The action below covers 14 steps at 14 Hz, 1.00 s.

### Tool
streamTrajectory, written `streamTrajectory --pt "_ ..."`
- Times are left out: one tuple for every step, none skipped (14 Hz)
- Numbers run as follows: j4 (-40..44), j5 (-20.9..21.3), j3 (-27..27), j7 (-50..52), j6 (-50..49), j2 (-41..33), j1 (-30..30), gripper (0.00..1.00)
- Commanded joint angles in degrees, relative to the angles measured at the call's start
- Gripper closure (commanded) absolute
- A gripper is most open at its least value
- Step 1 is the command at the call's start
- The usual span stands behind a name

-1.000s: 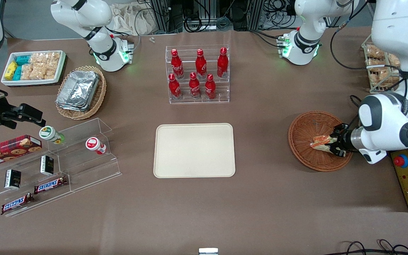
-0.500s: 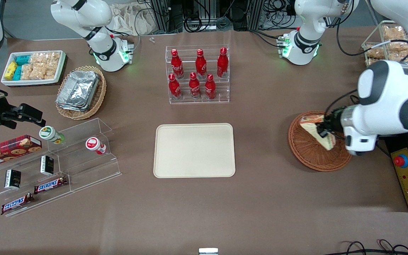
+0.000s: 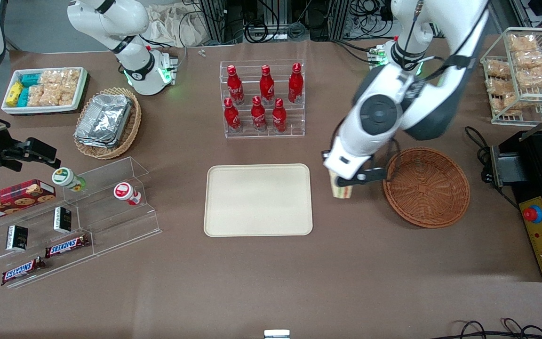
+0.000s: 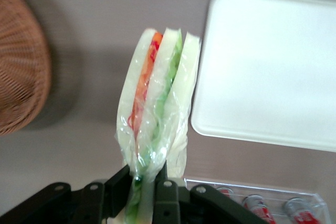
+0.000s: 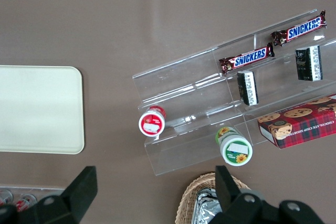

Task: Place sandwich from basket to tray
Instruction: 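Lift the sandwich and carry it with the left gripper to the tray, then lower the sandwich onto the cream tray and open the left gripper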

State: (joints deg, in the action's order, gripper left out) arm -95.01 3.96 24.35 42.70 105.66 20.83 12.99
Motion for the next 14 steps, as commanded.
streamTrajectory --pt "4.91 2.89 -0.36 -3.06 4.00 8.50 4.57 1.00" --pt "5.18 4.11 -0.44 -2.80 6.28 10.96 5.80 1.00" --pt "5.36 6.47 -0.45 -2.10 8.22 13.16 7.21 1.00" --pt "6.40 8.24 -0.53 -0.70 9.55 15.36 8.01 1.00" --pt "7.81 8.52 -0.62 1.40 9.99 17.55 8.01 1.00" --pt "9.39 8.61 -0.62 2.73 10.09 19.05 8.01 1.00" --pt "10.97 8.61 -0.62 3.26 10.17 20.46 8.01 1.00" --pt "12.72 8.61 -0.62 3.61 10.44 22.22 8.10 1.00" --pt "13.87 9.13 -0.71 4.14 10.44 23.63 8.28 1.00" --pt "13.80 10.27 -0.71 4.58 10.44 24.25 8.28 0.69" --pt "13.80 10.71 -0.71 6.15 10.53 24.60 8.54 0.15" --pt "13.80 11.50 -0.71 7.65 10.61 24.61 8.98 0.00" --pt "13.88 12.46 -0.71 7.66 10.70 24.52 9.07 0.00" --pt "13.97 13.08 -0.71 7.75 10.62 24.26 8.98 0.00"
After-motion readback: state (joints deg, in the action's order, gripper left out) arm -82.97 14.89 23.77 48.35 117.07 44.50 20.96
